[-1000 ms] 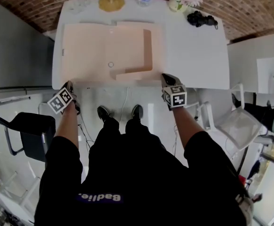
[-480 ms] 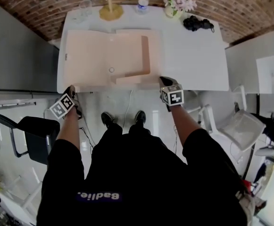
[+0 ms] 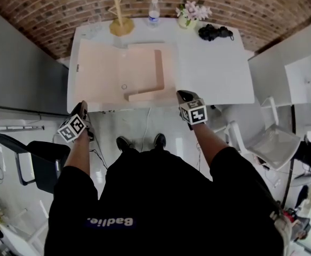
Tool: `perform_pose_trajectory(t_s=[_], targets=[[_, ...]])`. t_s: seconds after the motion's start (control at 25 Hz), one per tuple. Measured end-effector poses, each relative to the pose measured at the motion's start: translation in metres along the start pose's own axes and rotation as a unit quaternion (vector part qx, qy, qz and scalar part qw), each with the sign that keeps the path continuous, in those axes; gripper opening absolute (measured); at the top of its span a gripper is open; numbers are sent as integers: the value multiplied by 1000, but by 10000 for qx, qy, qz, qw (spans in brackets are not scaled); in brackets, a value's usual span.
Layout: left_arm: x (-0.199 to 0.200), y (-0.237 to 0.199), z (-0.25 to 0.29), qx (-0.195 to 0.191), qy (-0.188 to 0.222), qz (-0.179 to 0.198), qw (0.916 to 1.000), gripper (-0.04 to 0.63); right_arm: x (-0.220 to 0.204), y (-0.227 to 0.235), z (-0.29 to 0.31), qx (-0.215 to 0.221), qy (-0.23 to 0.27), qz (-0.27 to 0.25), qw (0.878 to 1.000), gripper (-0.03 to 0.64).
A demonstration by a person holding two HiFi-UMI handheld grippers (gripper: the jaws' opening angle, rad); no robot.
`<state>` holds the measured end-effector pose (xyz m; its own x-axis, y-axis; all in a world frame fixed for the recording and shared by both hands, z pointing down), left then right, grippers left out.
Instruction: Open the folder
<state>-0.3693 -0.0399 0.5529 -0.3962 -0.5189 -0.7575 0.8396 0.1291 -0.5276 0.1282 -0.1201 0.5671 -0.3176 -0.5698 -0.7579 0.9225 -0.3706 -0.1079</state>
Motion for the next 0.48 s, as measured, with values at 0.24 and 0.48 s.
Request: perform_pose_trajectory(t_s=[0.24, 0.48], targets=[[13, 40, 0, -550, 240, 220, 9980, 66, 16, -6, -25, 155, 322, -3, 9994, 29], [20, 85, -9, -1034, 679, 267, 9920, 67, 31, -11, -48, 315, 643, 158, 9973, 29]])
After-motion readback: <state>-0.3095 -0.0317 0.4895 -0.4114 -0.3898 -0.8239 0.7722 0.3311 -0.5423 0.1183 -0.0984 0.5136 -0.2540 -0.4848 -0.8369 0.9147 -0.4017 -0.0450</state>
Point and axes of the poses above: the fingertips, and each gripper's own axes: z forward along the fingers, y to its right, x out of its top, the point moved 8 cm from there along -z, backward along the fingers, and after that the axes turned 15 degrees about -x, right-handed, at the moved point
